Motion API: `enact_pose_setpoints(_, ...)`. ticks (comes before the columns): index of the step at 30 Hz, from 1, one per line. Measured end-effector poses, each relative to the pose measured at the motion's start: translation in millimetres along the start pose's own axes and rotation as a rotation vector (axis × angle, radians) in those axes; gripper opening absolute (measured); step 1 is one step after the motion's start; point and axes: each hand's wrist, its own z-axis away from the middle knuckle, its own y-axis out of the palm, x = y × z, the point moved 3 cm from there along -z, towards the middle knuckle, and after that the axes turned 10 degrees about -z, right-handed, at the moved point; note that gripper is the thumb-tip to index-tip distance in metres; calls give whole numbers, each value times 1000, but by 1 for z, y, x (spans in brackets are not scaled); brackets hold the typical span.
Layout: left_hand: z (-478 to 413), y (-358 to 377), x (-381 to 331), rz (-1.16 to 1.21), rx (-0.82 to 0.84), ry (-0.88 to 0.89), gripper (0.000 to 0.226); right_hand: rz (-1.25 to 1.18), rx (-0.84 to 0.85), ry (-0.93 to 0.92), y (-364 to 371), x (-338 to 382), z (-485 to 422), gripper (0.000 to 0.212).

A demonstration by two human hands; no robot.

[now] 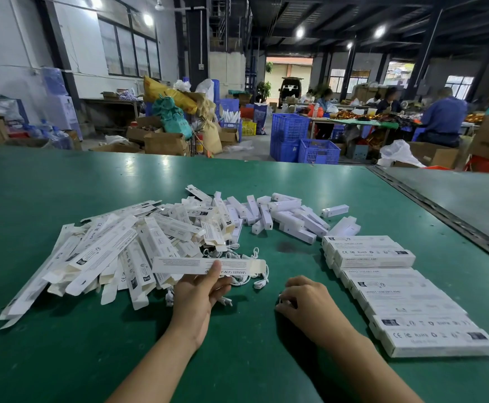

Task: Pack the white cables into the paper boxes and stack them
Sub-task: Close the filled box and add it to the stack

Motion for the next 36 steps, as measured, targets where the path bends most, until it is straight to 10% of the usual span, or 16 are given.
enact_pose_setpoints(9, 0, 0, 0, -9, 3, -9, 40, 68, -58, 109, -5, -11, 2, 34)
enact_pose_setpoints(22, 6, 7, 5, -178, 49, 30, 45, -397, -297, -69, -7, 16, 10, 21)
enact_pose_setpoints(36, 13, 14, 9, -292, 119, 93, 40, -872, -251, 178, -2, 14, 8, 37)
